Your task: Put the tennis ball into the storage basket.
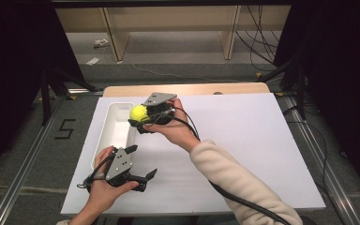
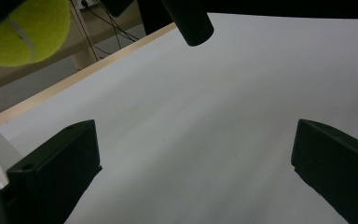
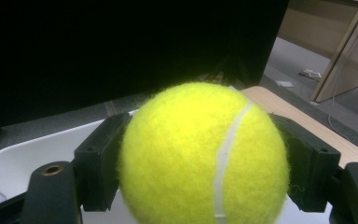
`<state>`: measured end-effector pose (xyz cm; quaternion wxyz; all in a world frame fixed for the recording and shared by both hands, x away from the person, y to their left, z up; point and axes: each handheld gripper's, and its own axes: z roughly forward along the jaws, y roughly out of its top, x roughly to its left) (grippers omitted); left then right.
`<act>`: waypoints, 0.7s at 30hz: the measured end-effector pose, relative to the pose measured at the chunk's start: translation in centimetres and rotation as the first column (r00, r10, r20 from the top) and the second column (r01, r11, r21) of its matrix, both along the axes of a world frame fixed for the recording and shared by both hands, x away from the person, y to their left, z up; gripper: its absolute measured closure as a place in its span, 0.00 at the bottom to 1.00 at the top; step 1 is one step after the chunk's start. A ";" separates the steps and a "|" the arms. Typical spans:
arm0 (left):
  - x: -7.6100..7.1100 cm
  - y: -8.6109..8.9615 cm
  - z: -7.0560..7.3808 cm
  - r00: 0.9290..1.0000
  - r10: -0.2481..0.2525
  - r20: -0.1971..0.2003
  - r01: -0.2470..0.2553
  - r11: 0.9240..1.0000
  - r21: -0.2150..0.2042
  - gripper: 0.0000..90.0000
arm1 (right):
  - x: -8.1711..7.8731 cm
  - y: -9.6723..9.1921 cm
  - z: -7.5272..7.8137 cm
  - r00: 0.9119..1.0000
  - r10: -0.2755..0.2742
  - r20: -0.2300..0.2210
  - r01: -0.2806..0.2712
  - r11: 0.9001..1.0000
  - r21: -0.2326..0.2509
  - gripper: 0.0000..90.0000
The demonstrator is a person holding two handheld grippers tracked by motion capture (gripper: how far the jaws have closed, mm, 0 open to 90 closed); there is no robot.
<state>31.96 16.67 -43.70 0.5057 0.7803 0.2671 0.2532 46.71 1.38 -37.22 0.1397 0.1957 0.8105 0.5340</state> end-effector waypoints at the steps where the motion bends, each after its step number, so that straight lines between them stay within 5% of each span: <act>1: 0.0 0.0 0.0 1.000 0.000 0.000 0.000 1.000 0.000 0.01 | 0.0 0.0 0.0 1.000 0.002 0.001 -0.002 1.000 -0.001 0.29; 21: 0.0 0.0 0.0 1.000 -0.001 0.000 0.001 1.000 0.002 0.01 | 0.3 0.7 0.2 1.000 0.006 0.003 -0.006 1.000 -0.007 0.29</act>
